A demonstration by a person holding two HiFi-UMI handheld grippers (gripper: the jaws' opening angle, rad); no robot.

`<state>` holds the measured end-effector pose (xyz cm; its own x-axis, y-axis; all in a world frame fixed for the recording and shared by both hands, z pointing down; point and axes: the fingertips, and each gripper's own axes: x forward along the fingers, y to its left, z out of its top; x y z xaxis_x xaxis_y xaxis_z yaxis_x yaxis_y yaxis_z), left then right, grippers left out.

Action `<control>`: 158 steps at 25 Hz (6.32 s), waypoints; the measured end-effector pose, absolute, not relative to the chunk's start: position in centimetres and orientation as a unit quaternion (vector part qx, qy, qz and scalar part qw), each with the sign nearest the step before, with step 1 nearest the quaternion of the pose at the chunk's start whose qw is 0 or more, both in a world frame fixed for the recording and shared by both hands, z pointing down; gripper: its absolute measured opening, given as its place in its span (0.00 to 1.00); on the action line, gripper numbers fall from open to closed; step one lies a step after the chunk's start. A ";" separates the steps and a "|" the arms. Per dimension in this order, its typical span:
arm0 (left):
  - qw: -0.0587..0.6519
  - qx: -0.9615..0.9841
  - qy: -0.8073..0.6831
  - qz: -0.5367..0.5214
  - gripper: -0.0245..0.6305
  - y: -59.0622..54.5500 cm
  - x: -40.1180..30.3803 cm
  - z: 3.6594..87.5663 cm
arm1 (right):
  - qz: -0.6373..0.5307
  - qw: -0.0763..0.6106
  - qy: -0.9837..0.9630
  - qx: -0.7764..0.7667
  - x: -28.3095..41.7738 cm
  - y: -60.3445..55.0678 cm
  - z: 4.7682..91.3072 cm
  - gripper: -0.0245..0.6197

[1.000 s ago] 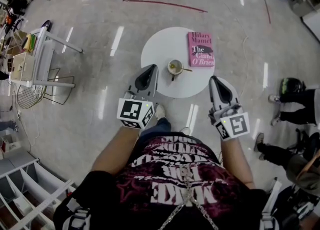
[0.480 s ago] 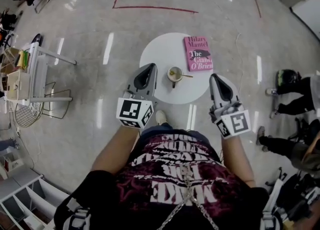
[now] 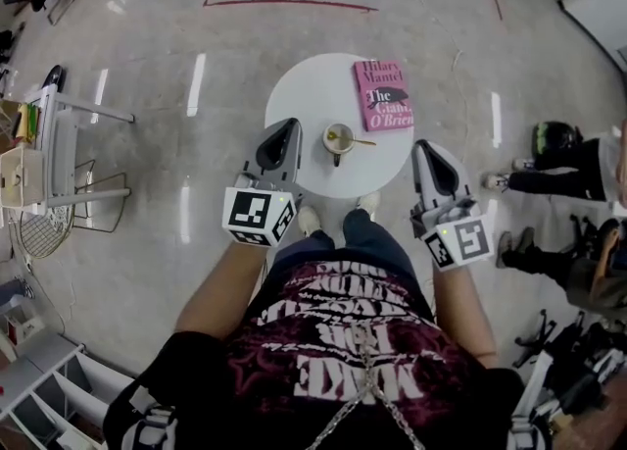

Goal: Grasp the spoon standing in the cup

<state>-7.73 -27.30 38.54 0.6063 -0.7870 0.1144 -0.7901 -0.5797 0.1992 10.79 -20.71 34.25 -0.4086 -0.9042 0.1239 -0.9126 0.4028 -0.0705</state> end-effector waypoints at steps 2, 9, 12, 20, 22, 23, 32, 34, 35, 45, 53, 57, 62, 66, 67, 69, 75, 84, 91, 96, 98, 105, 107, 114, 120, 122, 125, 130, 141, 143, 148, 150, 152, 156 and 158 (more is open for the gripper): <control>0.124 0.887 -0.445 0.015 0.07 -27.4 -7.6 39.7 | 0.068 0.037 -0.838 0.540 10.9 -21.2 35.1 0.09; 0.151 0.881 -0.446 0.046 0.07 -27.6 -6.0 43.5 | 0.086 0.055 -0.849 0.518 11.6 -22.9 38.6 0.09; 0.152 0.880 -0.446 0.058 0.07 -28.4 -5.4 44.5 | 0.091 0.057 -0.856 0.507 11.7 -24.3 39.8 0.09; 0.169 0.872 -0.452 0.082 0.07 -30.1 -3.2 49.1 | 0.116 0.073 -0.861 0.490 12.7 -26.4 44.2 0.09; 0.174 0.870 -0.454 0.082 0.07 -30.1 -2.8 50.1 | 0.127 0.079 -0.863 0.483 12.6 -26.4 45.4 0.09; 0.177 0.869 -0.454 0.083 0.07 -30.1 -2.8 50.5 | 0.134 0.082 -0.864 0.479 12.5 -26.4 46.1 0.09; 0.210 0.860 -0.449 0.119 0.07 -30.1 -1.9 56.9 | 0.196 0.126 -0.866 0.442 11.8 -26.4 54.4 0.09; 0.215 0.860 -0.445 0.128 0.07 -29.9 -1.7 58.0 | 0.218 0.135 -0.865 0.432 11.5 -26.2 56.3 0.11; 0.217 0.859 -0.445 0.132 0.07 -29.8 -1.6 58.5 | 0.228 0.141 -0.864 0.425 11.3 -26.1 57.3 0.20; 0.242 0.846 -0.449 0.157 0.07 -29.6 -1.1 63.1 | 0.300 0.194 -0.836 0.415 11.7 -25.4 65.3 0.23; 0.244 0.841 -0.455 0.165 0.07 -29.4 -1.4 63.8 | 0.339 0.204 -0.829 0.395 11.0 -25.1 68.2 0.23; 0.246 0.839 -0.455 0.171 0.07 -29.3 -1.4 64.4 | 0.343 0.213 -0.826 0.393 11.1 -25.2 69.2 0.23; 0.244 0.841 -0.452 0.171 0.07 -29.1 -1.3 64.3 | 0.350 0.226 -0.821 0.390 11.2 -25.0 69.9 0.23; 0.244 0.841 -0.452 0.172 0.07 -29.0 -1.4 64.4 | 0.363 0.234 -0.819 0.377 10.8 -24.7 70.5 0.23; 0.244 0.840 -0.452 0.173 0.07 -28.9 -1.4 64.5 | 0.367 0.235 -0.820 0.371 10.7 -24.5 70.6 0.23; 0.246 0.839 -0.452 0.175 0.07 -28.9 -1.4 64.8 | 0.370 0.239 -0.821 0.362 10.5 -24.2 70.8 0.23; 0.247 0.840 -0.449 0.177 0.07 -28.7 -1.1 65.1 | 0.382 0.250 -0.817 0.354 10.2 -23.8 71.5 0.23; 0.243 0.842 -0.447 0.179 0.07 -28.5 -1.6 64.5 | 0.374 0.266 -0.811 0.364 10.3 -23.7 71.1 0.12; 0.235 0.845 -0.445 0.178 0.07 -28.7 -2.0 63.3 | 0.357 0.264 -0.810 0.383 10.8 -24.6 69.7 0.10; 0.232 0.846 -0.446 0.177 0.07 -28.7 -2.4 62.4 | 0.358 0.258 -0.810 0.387 11.0 -24.9 69.0 0.09; 0.229 0.848 -0.445 0.176 0.07 -28.7 -2.4 62.0 | 0.363 0.252 -0.808 0.391 11.2 -24.9 68.6 0.09; 0.218 0.853 -0.444 0.170 0.07 -28.1 -3.0 59.9 | 0.362 0.237 -0.805 0.407 11.5 -25.0 66.7 0.09; 0.219 0.853 -0.443 0.168 0.07 -27.7 -3.1 59.6 | 0.359 0.233 -0.805 0.411 11.6 -25.0 66.0 0.09; 0.223 0.855 -0.439 0.161 0.07 -26.8 -3.3 58.1 | 0.361 0.210 -0.805 0.422 11.8 -25.3 63.2 0.09; 0.213 0.862 -0.435 0.148 0.07 -27.3 -3.2 56.0 | 0.347 0.202 -0.812 0.423 11.6 -25.4 59.9 0.09; 0.213 0.864 -0.433 0.145 0.07 -27.3 -3.1 55.5 | 0.341 0.201 -0.815 0.423 11.6 -25.4 58.7 0.09; 0.212 0.867 -0.429 0.141 0.07 -27.4 -3.0 54.7 | 0.334 0.197 -0.817 0.427 11.8 -25.4 57.1 0.09; 0.206 0.872 -0.424 0.133 0.07 -27.4 -2.9 53.2 | 0.325 0.187 -0.819 0.434 11.8 -25.2 54.9 0.09; 0.183 0.877 -0.429 0.114 0.07 -28.9 -3.1 49.6 | 0.310 0.161 -0.825 0.444 11.9 -25.4 51.1 0.09; 0.178 0.877 -0.432 0.109 0.07 -29.2 -3.2 48.8 | 0.305 0.159 -0.827 0.444 12.0 -25.5 50.4 0.09; 0.166 0.877 -0.440 0.100 0.07 -30.1 -3.2 47.5 | 0.292 0.146 -0.833 0.448 12.3 -25.8 48.5 0.09; 0.163 0.877 -0.441 0.097 0.07 -30.3 -3.3 46.9 | 0.287 0.139 -0.835 0.448 12.3 -26.0 47.7 0.09; 0.160 0.878 -0.442 0.094 0.07 -30.6 -3.4 46.4 | 0.282 0.135 -0.837 0.448 12.2 -26.3 46.9 0.09; 0.156 0.877 -0.445 0.092 0.07 -30.8 -3.8 45.9 | 0.279 0.131 -0.839 0.449 12.1 -26.6 46.3 0.09; 0.158 0.876 -0.446 0.094 0.07 -31.1 -4.0 46.0 | 0.280 0.130 -0.838 0.451 12.2 -26.6 46.4 0.09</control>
<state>-4.04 -31.05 45.98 0.5838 -0.7527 0.3044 -0.8116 -0.5517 0.1924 12.17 -26.64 46.39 -0.5602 -0.6825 0.4695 -0.8276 0.4369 -0.3524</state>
